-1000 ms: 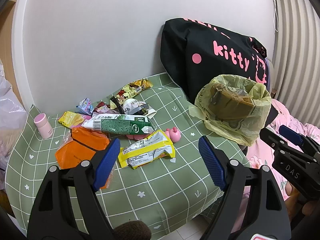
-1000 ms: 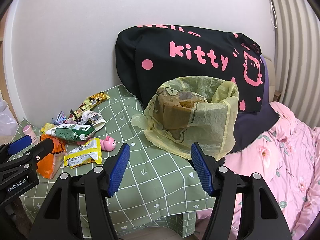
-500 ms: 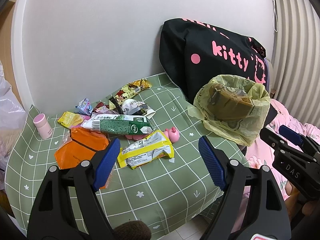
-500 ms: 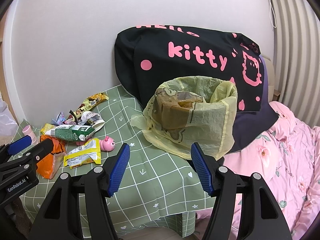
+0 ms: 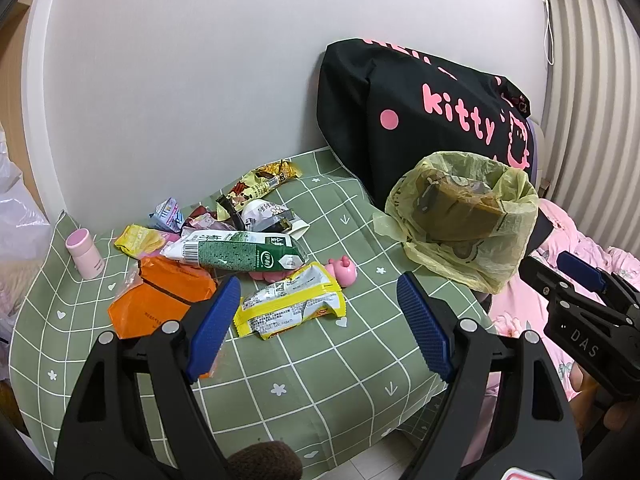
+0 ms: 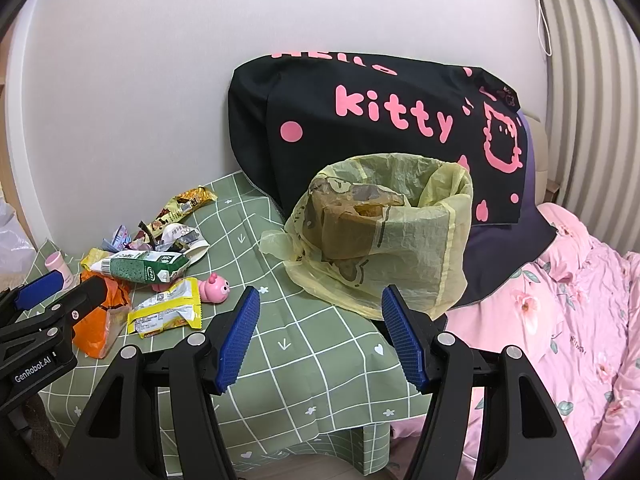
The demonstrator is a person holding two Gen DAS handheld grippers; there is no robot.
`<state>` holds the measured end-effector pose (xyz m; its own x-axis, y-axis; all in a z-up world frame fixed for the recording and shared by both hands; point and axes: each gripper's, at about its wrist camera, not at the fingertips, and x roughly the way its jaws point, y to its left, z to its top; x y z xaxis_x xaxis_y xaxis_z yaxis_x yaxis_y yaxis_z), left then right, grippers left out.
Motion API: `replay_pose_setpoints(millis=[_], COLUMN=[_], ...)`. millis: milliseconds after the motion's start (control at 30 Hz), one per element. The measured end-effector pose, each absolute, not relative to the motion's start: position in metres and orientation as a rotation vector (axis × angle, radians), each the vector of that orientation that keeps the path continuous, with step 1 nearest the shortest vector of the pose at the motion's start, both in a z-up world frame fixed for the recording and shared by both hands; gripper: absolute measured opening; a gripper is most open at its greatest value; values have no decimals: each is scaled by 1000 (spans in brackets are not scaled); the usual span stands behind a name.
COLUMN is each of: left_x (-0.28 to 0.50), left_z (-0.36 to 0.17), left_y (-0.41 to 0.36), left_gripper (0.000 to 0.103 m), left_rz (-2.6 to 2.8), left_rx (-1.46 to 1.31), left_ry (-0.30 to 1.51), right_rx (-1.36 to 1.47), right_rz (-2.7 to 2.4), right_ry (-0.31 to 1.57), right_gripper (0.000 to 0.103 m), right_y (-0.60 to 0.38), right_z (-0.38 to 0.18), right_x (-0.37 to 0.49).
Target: Collect trash
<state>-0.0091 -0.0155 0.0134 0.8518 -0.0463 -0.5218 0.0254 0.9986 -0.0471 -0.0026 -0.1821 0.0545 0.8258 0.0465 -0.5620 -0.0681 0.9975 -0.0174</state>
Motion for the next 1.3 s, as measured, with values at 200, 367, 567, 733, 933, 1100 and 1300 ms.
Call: replay_pose_setpoints(millis=[200,367,567,733,933,1100,1300], left_x=[-9,-7,7,22,32,37,52], left_z=[13,12,0,-14,-31,-45,-64], left_y=[-15,-14,15,62,119,153,194], left_gripper=[77,77,77,77,77,77,86], left_rz=[-37,-37,20,112,205,244,236], left_rx=[-39,-46,-78,-121,-168,-216,-293], left_ry=[550,559,589,613,648,699,752], right_rx=[-35,-38,-48,-79,-119,-191,-267], right_rz=[61,62,97,179,358,504,582], right_ry=[595,598,632,675,716,733,739], right_gripper=[60,60,60,60,60,60,60], right_y=[-182,-181,-179,-160,-122,-78,-36], right_z=[55,54,45,30,13,1,-13], right_x=[-2,-2,8,32,63,93,121])
